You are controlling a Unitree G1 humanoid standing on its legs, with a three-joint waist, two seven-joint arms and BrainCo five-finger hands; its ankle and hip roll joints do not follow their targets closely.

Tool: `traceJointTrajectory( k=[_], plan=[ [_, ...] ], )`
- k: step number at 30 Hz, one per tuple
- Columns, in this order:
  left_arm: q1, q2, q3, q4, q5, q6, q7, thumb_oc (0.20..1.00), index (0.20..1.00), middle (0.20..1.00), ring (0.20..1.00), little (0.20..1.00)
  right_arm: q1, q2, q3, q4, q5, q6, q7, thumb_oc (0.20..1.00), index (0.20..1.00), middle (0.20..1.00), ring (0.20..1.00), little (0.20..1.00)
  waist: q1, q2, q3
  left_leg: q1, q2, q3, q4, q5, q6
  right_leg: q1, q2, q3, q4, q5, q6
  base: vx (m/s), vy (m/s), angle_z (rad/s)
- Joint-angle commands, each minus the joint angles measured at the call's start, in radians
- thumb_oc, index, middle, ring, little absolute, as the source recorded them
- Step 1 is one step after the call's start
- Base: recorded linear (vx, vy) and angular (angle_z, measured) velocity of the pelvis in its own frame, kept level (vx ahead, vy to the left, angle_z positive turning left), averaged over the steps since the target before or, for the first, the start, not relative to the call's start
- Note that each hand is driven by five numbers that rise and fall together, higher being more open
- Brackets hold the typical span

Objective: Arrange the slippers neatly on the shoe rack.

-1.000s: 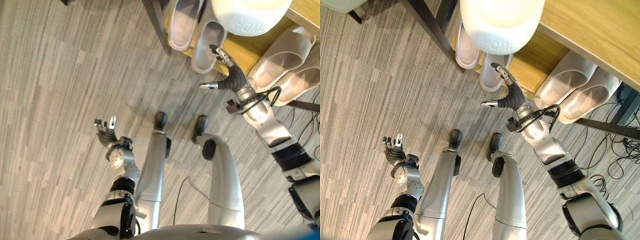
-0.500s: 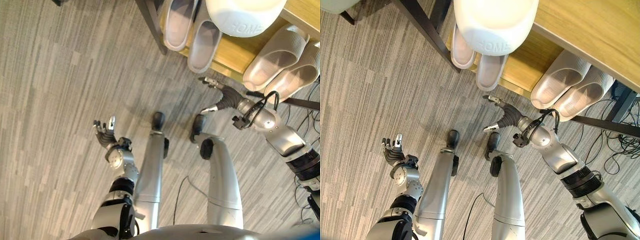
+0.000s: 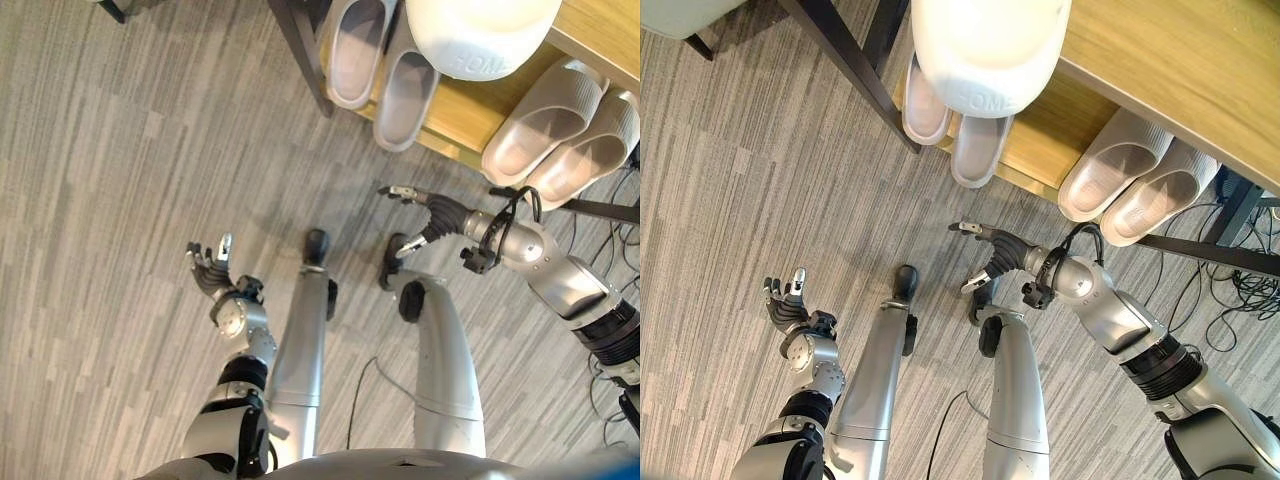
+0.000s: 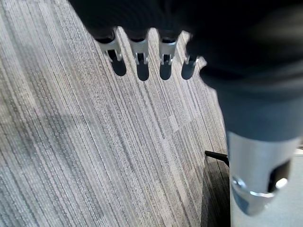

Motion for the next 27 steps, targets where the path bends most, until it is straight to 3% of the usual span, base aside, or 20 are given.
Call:
traceJointTrajectory(
  k=[1, 12, 15, 17, 22, 27],
  plan=[
    [-0.007, 0.034, 0.020, 0.079, 0.029, -0.045, 0.029, 1.000, 1.000, 1.000, 1.000, 1.000, -0.023, 0.033, 0.043, -0.033, -0.056, -0.011, 0.029, 1.000, 1.000, 1.000, 1.000, 1.000, -0.041, 0.012, -0.015, 0.002, -0.013, 0.030, -0.110, 0.097, 0.073, 0.090, 0.064, 0.024, 0.030, -0.082, -0.008, 0.00, 0.000, 0.00],
    [0.026, 0.018, -0.006, 0.059, 0.023, -0.067, 0.020, 1.000, 1.000, 1.000, 1.000, 1.000, -0.048, 0.064, 0.041, 0.110, -0.215, -0.013, 0.014, 1.000, 1.000, 1.000, 1.000, 1.000, -0.026, 0.012, 0.014, 0.002, -0.012, 0.043, -0.074, 0.087, 0.070, 0.083, 0.055, 0.033, 0.075, -0.104, -0.013, 0.00, 0.000, 0.00],
    [0.042, 0.027, 0.005, 0.046, 0.020, -0.063, 0.020, 1.000, 1.000, 1.000, 1.000, 1.000, -0.034, 0.020, 0.028, 0.046, -0.185, 0.008, 0.059, 1.000, 1.000, 1.000, 1.000, 1.000, -0.030, 0.008, 0.019, 0.002, -0.013, 0.047, -0.064, 0.081, 0.068, 0.083, 0.056, 0.034, 0.089, -0.110, -0.014, 0.00, 0.000, 0.00],
    [0.042, 0.034, -0.002, 0.057, 0.019, -0.070, 0.010, 1.000, 1.000, 1.000, 1.000, 1.000, -0.005, -0.037, 0.042, 0.004, -0.162, -0.019, 0.070, 1.000, 1.000, 1.000, 1.000, 1.000, -0.028, 0.006, 0.024, 0.002, -0.014, 0.049, -0.052, 0.076, 0.067, 0.084, 0.054, 0.035, 0.096, -0.114, -0.014, 0.00, 0.000, 0.00],
    [0.029, 0.029, -0.010, 0.062, 0.027, -0.076, 0.015, 1.000, 1.000, 1.000, 1.000, 1.000, -0.033, -0.030, 0.083, 0.029, -0.166, -0.045, 0.070, 1.000, 1.000, 1.000, 1.000, 1.000, -0.023, 0.005, 0.026, 0.002, -0.019, 0.042, -0.052, 0.075, 0.067, 0.079, 0.053, 0.034, 0.100, -0.117, -0.015, 0.00, 0.000, 0.00],
    [0.029, 0.029, -0.009, 0.052, 0.025, -0.065, 0.013, 1.000, 1.000, 1.000, 1.000, 1.000, -0.085, -0.017, 0.113, 0.062, -0.194, -0.013, 0.134, 1.000, 1.000, 1.000, 1.000, 1.000, -0.020, 0.005, 0.034, 0.002, -0.017, 0.048, -0.046, 0.074, 0.068, 0.077, 0.052, 0.035, 0.108, -0.117, -0.016, 0.00, 0.000, 0.00]
  ],
)
